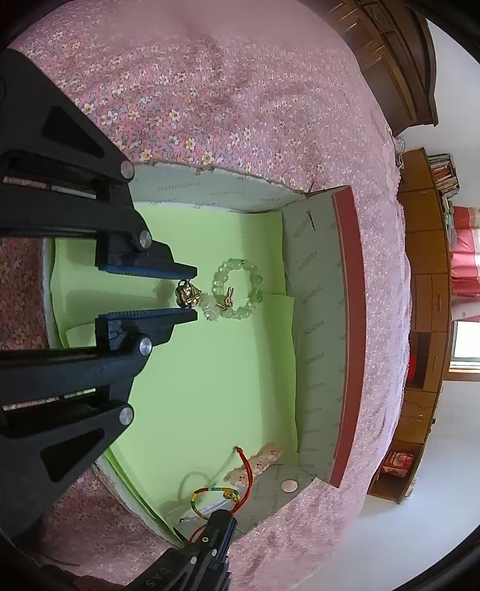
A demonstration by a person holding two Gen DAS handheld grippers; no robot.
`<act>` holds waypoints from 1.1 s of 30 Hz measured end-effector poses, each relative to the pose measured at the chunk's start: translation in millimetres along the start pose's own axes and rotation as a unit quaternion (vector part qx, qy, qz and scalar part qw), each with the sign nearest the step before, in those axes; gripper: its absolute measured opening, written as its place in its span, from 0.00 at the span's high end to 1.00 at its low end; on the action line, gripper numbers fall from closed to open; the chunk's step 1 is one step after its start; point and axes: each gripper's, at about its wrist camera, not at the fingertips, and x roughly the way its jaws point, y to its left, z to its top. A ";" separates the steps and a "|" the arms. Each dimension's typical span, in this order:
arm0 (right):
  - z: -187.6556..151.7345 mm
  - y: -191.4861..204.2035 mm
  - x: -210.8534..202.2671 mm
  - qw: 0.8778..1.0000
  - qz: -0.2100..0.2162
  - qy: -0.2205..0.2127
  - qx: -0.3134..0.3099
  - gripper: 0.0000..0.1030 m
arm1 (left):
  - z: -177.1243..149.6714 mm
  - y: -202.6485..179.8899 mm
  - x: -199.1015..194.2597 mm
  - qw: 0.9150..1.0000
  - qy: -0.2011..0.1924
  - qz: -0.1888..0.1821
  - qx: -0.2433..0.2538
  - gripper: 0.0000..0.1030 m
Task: Organize jewelry
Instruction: 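Carry the gold ring and rainbow bracelet into the shoebox and open both tools, then withdraw both open tools from the shoebox toward the remaining jewelry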
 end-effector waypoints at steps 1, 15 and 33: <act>0.7 -0.3 1.0 1.000 -0.001 0.003 -0.002 0.93 | 0.1 -0.2 -0.2 1.000 0.000 0.000 0.000 0.93; 1.2 -14.4 -18.0 0.997 0.041 -0.020 0.056 0.72 | 2.0 -3.5 -18.4 1.000 -0.014 -0.011 -0.003 0.70; -20.1 -8.8 -89.8 0.983 0.108 -0.110 0.099 0.49 | -10.0 10.0 -79.8 0.996 -0.067 -0.037 -0.039 0.66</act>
